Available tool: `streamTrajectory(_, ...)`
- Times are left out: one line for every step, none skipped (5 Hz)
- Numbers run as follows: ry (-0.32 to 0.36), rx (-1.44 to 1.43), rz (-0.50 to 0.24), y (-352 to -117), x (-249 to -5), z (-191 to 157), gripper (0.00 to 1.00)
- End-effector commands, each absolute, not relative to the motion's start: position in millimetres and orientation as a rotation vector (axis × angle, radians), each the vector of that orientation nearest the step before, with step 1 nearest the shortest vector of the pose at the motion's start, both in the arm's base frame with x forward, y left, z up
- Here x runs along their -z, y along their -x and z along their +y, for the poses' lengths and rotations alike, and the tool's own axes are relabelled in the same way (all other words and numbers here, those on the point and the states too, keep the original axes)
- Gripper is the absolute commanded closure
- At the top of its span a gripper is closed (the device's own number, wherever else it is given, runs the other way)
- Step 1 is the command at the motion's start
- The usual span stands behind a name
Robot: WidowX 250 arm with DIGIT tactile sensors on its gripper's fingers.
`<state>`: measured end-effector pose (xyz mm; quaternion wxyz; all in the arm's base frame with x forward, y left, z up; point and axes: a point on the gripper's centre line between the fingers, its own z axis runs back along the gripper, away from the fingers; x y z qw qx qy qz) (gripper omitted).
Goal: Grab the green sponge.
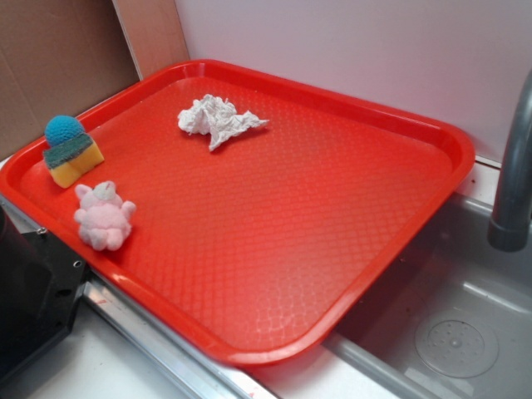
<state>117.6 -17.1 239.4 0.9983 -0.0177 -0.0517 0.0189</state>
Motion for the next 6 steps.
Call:
streamTrajectory(0.035, -0.038, -0.103, -118, -239, -17, 0.00)
streamTrajectory(0.006, -0.150, -0.112, -120, -222, -7, 0.00)
streamTrajectory(-0.033, -0.248, -0.142, -126, -204, -1, 0.00)
streamTrajectory(-0.080, -0.352, -0.174, -122, -183, 9, 0.00)
streamTrajectory(-0.069, -0.467, -0.163, -125, -151, 26, 0.00)
streamTrajectory(-0.090, -0.460, -0.166, -131, -125, 41, 0.00)
